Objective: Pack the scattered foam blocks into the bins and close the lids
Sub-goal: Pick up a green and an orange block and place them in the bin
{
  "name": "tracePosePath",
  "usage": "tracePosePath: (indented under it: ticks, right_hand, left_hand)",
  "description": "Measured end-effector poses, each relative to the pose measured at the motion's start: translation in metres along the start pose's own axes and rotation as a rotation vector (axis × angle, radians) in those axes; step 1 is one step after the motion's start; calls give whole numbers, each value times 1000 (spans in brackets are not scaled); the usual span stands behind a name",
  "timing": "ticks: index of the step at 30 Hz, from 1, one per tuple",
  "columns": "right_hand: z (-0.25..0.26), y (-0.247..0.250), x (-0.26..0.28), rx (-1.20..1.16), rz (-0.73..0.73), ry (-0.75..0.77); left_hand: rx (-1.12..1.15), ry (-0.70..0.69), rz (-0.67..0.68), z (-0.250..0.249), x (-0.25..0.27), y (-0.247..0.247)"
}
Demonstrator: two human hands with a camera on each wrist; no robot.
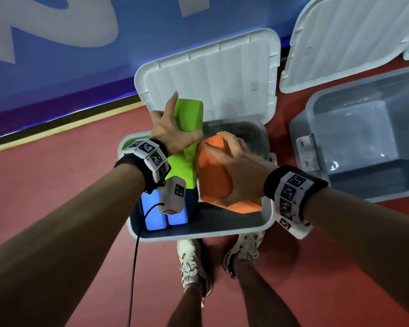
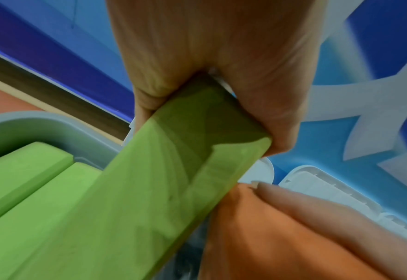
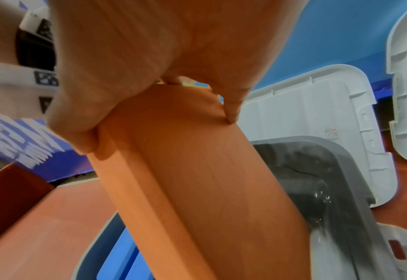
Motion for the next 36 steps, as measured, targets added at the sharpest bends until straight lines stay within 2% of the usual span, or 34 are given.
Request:
tracePosePath:
  ticks: [3,5,12,14,18,22,25,27,29,32,36]
  right_hand:
    - [-8,-11,-5,-77,-36,-5]
    - [-12,-25,-6,-81,-41,-17]
    - [-8,-83,-9,88,-9,61]
    - [0,-101,-13,87,10,45]
    - [5,-119,-19,-35,74,22]
    - [8,-121,-20,-361,84,-140]
    - [15,-137,-38,-559,-69,-295]
    - [25,-159,-48,-571,-128,-363]
    - [37,-182,-55,-540,-112,-414]
    - [34,-195,-61,-461,-122,-612]
    - [16,-196,-71,-424,-179,-841]
  left_hand:
    - [64,-64,-96,11,-6,3]
    - [83,-89,-114,19,-6,1]
    - [-134,-223,52,39,4,-22]
    - [-161,-194,69,52,2,-19]
    - [-273,12,161,64,-17,-10]
    - [-245,139,258,71,-18,-18]
    - [-169,170,246,79,-6,-28]
    - [-138,177,220,85,7,-37]
    - [-149,174,168,90,21,-44]
    - [-170,154,101,92,30,-52]
    - [-79,143,104,105,20,-53]
Point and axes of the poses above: each hand's wrist, its own x-axis away from the middle knuckle, its own y-axis out of the back of the hand, z = x × y, the point moved 3 cm from there along -x, towards the middle knuckle, and after that the axes turned 2 degrees about z, right-handed, at the moved point
